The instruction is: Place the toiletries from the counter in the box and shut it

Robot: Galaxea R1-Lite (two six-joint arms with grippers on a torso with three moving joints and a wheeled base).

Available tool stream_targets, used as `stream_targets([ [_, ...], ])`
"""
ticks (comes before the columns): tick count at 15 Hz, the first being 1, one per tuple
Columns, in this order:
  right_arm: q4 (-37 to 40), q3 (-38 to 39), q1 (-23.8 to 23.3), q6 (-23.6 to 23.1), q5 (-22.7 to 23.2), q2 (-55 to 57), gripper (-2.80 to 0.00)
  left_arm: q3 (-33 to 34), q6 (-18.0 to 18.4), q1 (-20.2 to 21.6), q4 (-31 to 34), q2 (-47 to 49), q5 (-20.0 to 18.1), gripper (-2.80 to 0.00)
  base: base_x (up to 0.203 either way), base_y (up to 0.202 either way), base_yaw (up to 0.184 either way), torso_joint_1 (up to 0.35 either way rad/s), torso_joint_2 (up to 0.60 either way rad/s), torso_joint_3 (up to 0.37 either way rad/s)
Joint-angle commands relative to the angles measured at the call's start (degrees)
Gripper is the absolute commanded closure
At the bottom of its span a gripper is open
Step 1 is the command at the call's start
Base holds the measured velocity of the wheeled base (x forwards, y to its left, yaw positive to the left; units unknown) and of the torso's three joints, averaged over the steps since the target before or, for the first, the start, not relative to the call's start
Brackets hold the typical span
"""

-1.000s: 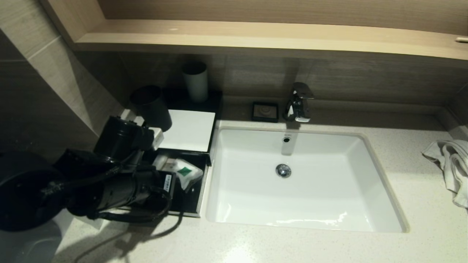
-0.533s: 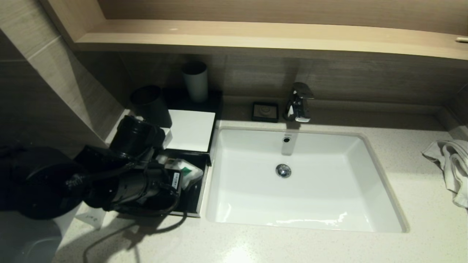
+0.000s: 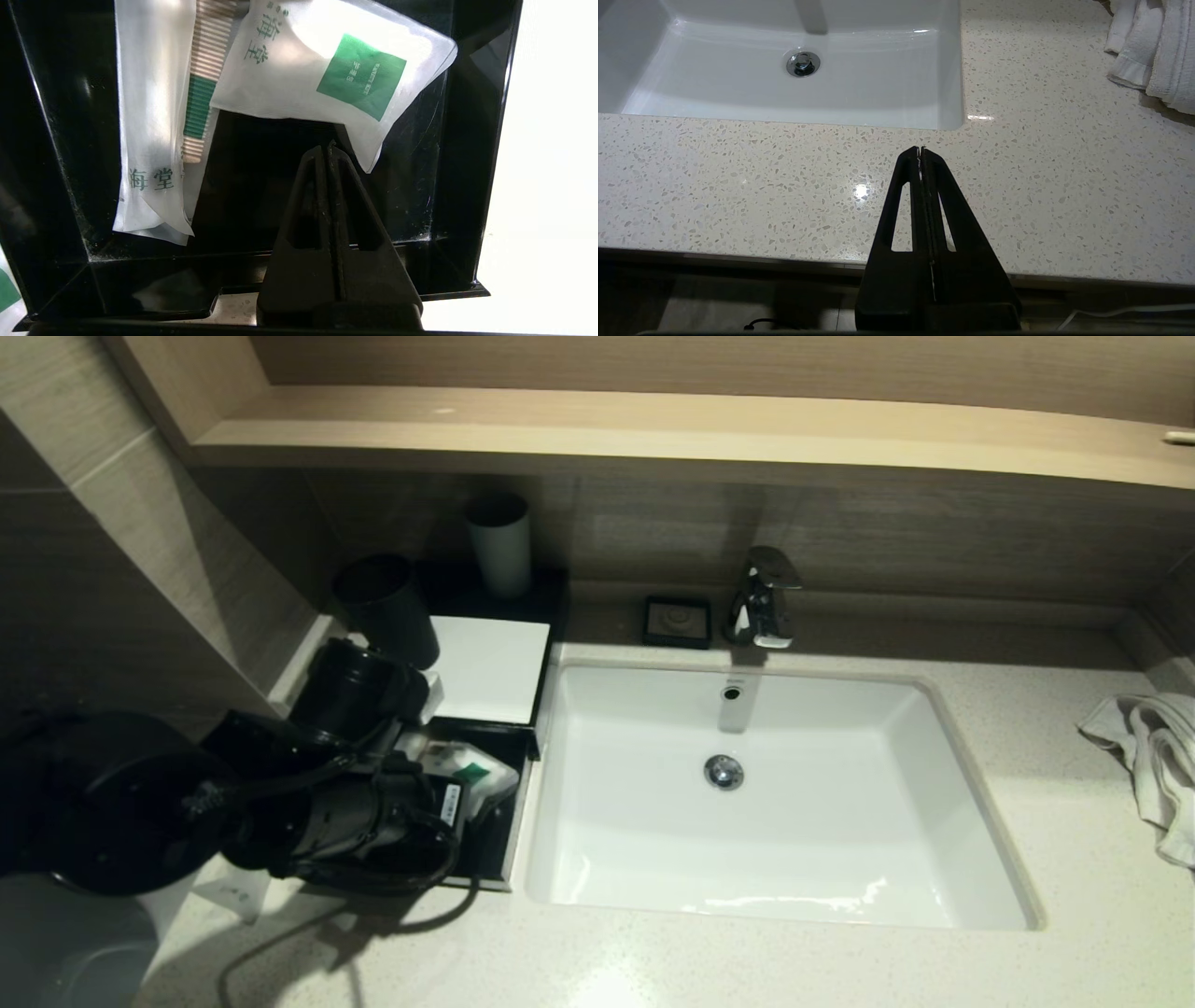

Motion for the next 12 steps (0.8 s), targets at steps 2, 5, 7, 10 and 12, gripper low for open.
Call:
stream_targets([
  [2, 0.0, 0.0, 0.0, 0.0, 0.0, 0.0, 0.00, -0.5, -0.1, 0.1, 0.0, 0.7, -1.5, 0.00, 0.000, 0.000, 0.000, 0.000, 0.00, 0.000],
  [5, 0.0, 0.0, 0.0, 0.0, 0.0, 0.0, 0.00, -1.6, -0.1, 0.1, 0.4, 1.6, -1.9, 0.00, 0.000, 0.000, 0.000, 0.000, 0.00, 0.000],
  [7, 0.0, 0.0, 0.0, 0.0, 0.0, 0.0, 0.00, -2.9, -0.1, 0.3, 1.4, 2.8, -2.0, 0.00, 0.000, 0.000, 0.000, 0.000, 0.00, 0.000],
  [10, 0.0, 0.0, 0.0, 0.0, 0.0, 0.0, 0.00, -3.8, -0.1, 0.4, 1.0, 4.5, -1.9, 0.00, 0.000, 0.000, 0.000, 0.000, 0.00, 0.000],
  [12, 0.0, 0.0, 0.0, 0.0, 0.0, 0.0, 0.00, -4.6, -0.2, 0.6, 0.7, 5.2, -1.9, 0.00, 0.000, 0.000, 0.000, 0.000, 0.00, 0.000],
])
